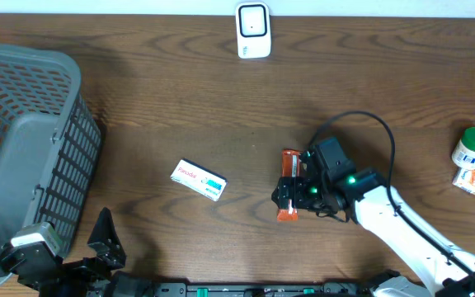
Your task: Scan the item barcode
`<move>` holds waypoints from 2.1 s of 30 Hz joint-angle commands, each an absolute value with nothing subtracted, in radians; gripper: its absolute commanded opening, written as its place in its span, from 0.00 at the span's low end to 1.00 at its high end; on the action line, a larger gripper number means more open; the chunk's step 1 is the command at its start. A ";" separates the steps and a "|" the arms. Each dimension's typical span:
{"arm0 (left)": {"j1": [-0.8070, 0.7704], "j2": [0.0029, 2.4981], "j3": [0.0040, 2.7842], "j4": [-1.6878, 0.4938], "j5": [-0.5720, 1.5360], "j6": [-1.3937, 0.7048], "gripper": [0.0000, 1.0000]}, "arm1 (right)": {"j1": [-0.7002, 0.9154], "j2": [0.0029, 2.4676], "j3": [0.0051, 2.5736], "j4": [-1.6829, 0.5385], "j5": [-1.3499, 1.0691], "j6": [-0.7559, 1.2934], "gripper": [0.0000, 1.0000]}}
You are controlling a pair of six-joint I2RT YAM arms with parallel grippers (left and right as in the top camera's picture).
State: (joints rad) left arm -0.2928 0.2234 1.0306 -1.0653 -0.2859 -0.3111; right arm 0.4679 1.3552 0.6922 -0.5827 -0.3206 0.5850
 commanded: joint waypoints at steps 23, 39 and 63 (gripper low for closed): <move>-0.293 0.223 1.030 -1.062 -0.281 -0.312 0.98 | 0.451 1.615 0.580 -0.326 -0.331 0.670 0.01; -0.293 0.223 1.030 -1.062 -0.281 -0.312 0.97 | 0.458 1.097 0.873 -0.793 -0.347 -0.073 0.01; -0.293 0.223 1.030 -1.062 -0.281 -0.312 0.97 | 0.469 1.048 0.873 -0.713 -0.375 -0.256 0.01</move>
